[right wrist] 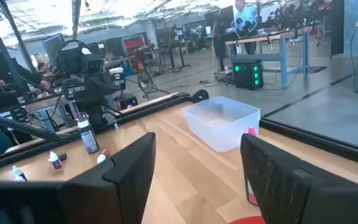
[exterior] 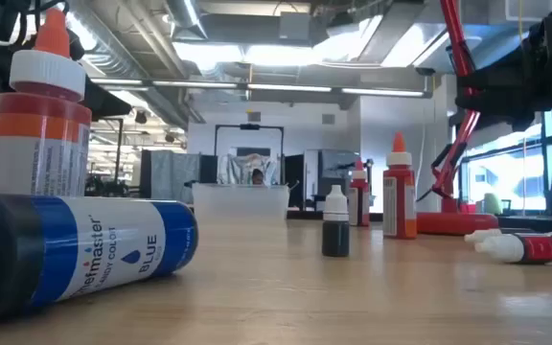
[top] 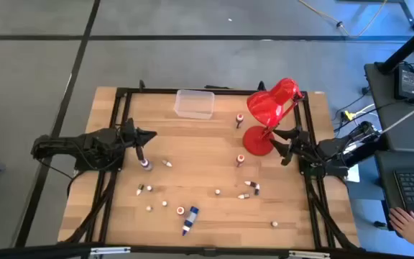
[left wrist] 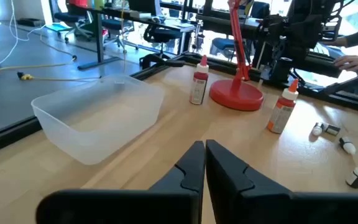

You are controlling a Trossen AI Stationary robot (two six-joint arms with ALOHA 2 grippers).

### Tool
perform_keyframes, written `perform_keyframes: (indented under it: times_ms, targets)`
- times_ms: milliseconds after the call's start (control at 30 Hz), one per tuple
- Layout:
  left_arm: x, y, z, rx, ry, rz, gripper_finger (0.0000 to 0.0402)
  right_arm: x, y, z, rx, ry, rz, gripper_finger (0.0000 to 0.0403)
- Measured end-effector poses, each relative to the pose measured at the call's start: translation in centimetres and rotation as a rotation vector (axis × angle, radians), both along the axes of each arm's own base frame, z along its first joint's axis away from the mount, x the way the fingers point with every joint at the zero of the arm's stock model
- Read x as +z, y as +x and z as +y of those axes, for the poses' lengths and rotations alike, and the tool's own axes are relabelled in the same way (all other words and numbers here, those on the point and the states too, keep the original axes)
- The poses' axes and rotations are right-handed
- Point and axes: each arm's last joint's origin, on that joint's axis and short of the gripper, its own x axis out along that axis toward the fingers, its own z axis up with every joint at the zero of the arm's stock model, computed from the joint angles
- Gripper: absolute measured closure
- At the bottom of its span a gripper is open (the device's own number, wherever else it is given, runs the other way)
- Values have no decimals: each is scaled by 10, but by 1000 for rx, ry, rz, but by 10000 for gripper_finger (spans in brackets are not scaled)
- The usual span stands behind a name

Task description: Pick & Place food coloring

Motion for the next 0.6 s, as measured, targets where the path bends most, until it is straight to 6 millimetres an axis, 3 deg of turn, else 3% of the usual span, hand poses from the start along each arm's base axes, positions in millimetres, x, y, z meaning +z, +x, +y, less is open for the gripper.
perform_keyframes:
  times_ms: [600]
  targets:
    - [0,0,0,0,0,0,390,0,0,0,0,0,0,166]
